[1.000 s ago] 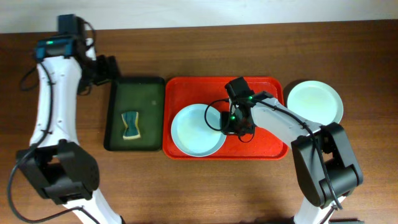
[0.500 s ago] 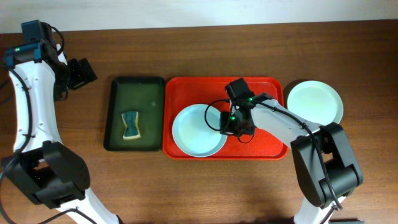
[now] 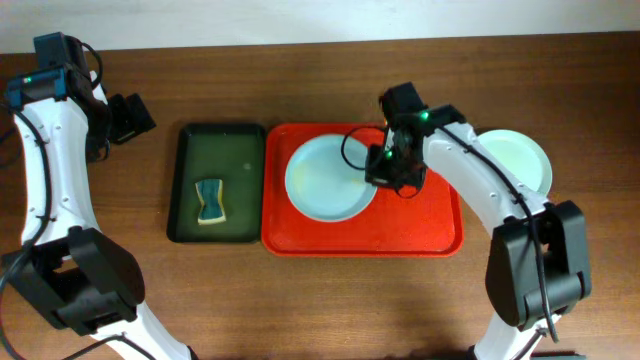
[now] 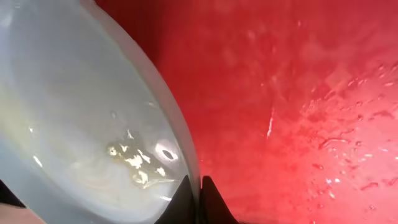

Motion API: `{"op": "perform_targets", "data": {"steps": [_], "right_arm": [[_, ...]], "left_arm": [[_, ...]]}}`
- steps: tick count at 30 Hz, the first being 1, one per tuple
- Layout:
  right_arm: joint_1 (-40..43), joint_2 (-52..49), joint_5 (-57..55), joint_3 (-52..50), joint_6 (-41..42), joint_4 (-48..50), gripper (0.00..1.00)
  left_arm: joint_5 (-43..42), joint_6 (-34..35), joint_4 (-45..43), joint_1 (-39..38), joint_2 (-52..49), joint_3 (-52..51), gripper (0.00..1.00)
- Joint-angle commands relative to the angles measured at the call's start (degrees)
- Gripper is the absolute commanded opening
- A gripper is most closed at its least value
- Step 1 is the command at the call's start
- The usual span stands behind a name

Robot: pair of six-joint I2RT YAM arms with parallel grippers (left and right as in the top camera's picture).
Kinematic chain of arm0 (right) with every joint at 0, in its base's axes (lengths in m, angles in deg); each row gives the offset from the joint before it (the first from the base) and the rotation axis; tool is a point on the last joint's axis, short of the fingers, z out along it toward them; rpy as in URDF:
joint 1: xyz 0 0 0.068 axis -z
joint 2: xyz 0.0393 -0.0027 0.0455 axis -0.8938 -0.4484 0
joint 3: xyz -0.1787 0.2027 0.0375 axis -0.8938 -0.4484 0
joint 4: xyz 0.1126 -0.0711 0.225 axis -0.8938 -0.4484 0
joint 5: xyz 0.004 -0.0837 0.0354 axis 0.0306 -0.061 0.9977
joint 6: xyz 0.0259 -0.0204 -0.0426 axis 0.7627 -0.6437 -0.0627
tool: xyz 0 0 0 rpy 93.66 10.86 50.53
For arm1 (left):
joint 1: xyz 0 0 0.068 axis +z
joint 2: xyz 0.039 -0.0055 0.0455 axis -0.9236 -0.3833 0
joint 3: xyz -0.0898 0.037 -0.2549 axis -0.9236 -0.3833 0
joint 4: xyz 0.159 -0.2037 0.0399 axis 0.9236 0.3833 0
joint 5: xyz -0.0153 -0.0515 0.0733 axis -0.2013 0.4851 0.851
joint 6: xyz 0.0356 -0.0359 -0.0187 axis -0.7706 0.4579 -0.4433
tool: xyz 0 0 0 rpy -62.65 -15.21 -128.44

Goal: Clean dirty plates on tray and stack at the side
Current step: 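Lift the light blue plate with right gripper and tilt it over water tray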

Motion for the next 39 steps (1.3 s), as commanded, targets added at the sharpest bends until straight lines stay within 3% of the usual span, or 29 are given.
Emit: {"op": "perform_targets", "data": {"steps": [1,8,18,31,34,39], "right_arm": [[-1.5,0.3,0.2,6.2,-0.4,-0.5,0.04],[-12.6,-0.9,-11.5,7.8,6.9,12.8,0.04],[-28.2,-6.7,-37.0,7.7,6.4,31.2,0.04],[-29.8,-7.0,-48.7,7.7,-16.3,47.1,0.04],[-29.8,-7.0,-56.4,7.8,-25.8,54.7,0.04],[-32.3,-6.8,-58.9,7.8,-43.5,66.0,0.04]], "left_arm": [[0.2,0.5,-0.1,0.5,0.3,0.6,0.99],[0.2,0.5,0.0,0.5,0.3,0.6,0.99],[0.2,0.5,0.0,0.5,0.3,0.6,0.99],[0.2,0.5,-0.1,0.5,0.3,0.6,1.0],[0.2,0.5,0.0,0.5,0.3,0.6,0.99],[0.2,0.5,0.0,0.5,0.3,0.6,0.99]]}}
